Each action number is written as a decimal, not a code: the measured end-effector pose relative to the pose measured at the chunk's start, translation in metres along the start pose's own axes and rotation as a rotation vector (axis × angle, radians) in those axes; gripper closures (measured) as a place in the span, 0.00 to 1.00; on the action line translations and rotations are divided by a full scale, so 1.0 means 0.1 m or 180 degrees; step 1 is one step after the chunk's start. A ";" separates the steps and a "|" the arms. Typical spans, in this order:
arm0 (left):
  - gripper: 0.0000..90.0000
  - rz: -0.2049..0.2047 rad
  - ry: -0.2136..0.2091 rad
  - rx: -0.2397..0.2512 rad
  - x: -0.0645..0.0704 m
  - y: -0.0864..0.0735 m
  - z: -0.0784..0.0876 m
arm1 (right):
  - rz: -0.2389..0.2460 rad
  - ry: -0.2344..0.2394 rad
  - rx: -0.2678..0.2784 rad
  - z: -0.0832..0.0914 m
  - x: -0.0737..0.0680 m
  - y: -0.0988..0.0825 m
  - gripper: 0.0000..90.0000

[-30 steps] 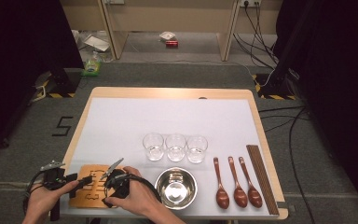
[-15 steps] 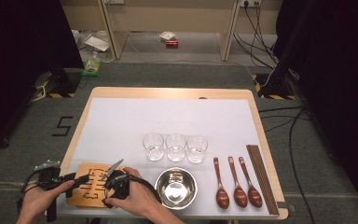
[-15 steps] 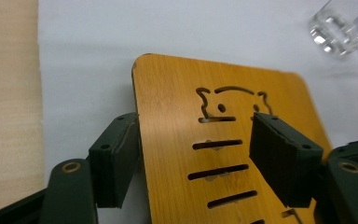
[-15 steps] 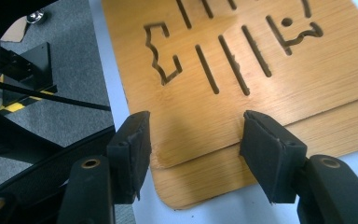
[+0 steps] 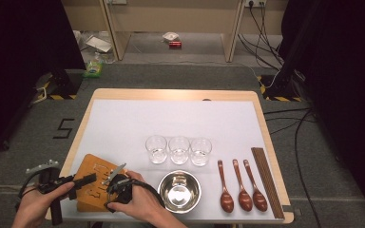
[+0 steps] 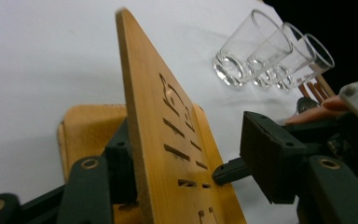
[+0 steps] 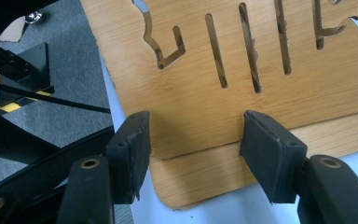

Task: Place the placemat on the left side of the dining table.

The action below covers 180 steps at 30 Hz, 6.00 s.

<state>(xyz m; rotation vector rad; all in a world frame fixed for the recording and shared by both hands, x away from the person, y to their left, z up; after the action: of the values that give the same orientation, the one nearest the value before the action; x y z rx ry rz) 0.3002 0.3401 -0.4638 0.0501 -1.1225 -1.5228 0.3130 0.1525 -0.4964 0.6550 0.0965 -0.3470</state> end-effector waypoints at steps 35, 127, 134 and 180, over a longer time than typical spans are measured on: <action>0.95 0.0128 -0.0259 0.0635 0.05 0.08 0.04 | 0.0006 -0.0304 0.0199 0.57 0.25 -0.15 0.51; 0.95 -0.0238 0.0293 0.0965 0.03 1.16 -0.58 | -0.1255 -0.1111 0.1013 2.07 0.76 -1.69 0.51; 0.95 -0.0259 0.0332 0.0954 0.03 1.28 -0.69 | -0.1296 -0.1136 0.1053 2.09 0.77 -1.76 0.51; 0.95 0.0001 0.0719 0.0922 -0.33 1.70 -1.26 | -0.1415 -0.1116 0.1057 2.09 0.80 -1.87 0.51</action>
<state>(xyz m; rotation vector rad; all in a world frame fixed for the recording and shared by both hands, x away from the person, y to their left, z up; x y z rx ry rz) 0.5114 0.3155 -0.4377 0.4095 -1.1502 -1.3075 0.3194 -0.1367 -0.4553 0.8906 -0.1578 -0.9146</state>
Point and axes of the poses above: each handheld gripper's, and its own axes: z roughly backward along the jaws, y roughly out of its top, x roughly to its right, the point moved 3 cm from there along -z, roughly forward along the jaws, and after that the axes turned 1 degree about z, right-handed, at the moved point
